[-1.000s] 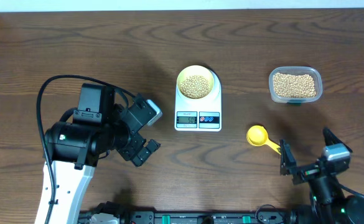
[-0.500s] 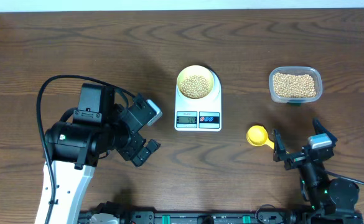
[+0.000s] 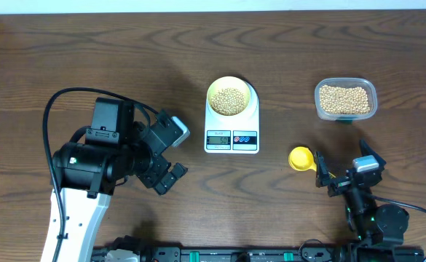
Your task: Scoop item into bowl and weigh 50g on scale
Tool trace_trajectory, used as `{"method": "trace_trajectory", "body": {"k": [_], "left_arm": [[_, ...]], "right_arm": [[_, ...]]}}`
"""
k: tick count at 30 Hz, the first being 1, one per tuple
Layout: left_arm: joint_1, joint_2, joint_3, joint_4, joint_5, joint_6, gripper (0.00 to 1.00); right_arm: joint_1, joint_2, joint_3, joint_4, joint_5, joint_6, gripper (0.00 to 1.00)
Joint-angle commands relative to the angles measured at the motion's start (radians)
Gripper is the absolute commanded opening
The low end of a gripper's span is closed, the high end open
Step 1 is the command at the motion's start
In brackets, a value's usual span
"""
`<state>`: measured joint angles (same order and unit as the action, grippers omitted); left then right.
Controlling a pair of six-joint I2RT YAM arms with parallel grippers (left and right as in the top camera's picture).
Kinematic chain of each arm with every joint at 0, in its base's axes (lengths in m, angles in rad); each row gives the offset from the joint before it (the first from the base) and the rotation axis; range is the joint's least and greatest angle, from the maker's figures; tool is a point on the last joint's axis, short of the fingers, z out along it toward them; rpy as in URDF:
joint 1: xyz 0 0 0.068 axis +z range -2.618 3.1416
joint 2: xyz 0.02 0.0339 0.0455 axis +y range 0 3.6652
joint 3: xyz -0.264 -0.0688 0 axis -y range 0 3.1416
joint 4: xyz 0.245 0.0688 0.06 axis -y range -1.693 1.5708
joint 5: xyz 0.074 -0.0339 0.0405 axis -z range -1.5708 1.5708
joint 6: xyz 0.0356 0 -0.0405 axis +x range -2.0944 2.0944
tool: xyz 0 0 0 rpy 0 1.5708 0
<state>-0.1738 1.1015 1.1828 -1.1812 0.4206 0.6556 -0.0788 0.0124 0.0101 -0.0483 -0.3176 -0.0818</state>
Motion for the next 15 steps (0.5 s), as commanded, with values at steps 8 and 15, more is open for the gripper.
{"method": "trace_trajectory", "body": {"k": [8, 15], "left_arm": [[0.004, -0.005, 0.013, -0.004, 0.016, 0.010, 1.00], [0.004, -0.005, 0.013, -0.004, 0.016, 0.010, 1.00]], "right_arm": [[0.009, -0.007, -0.005, -0.004, 0.006, -0.013, 0.99], [0.009, -0.007, -0.005, -0.007, 0.025, -0.013, 0.99]]}}
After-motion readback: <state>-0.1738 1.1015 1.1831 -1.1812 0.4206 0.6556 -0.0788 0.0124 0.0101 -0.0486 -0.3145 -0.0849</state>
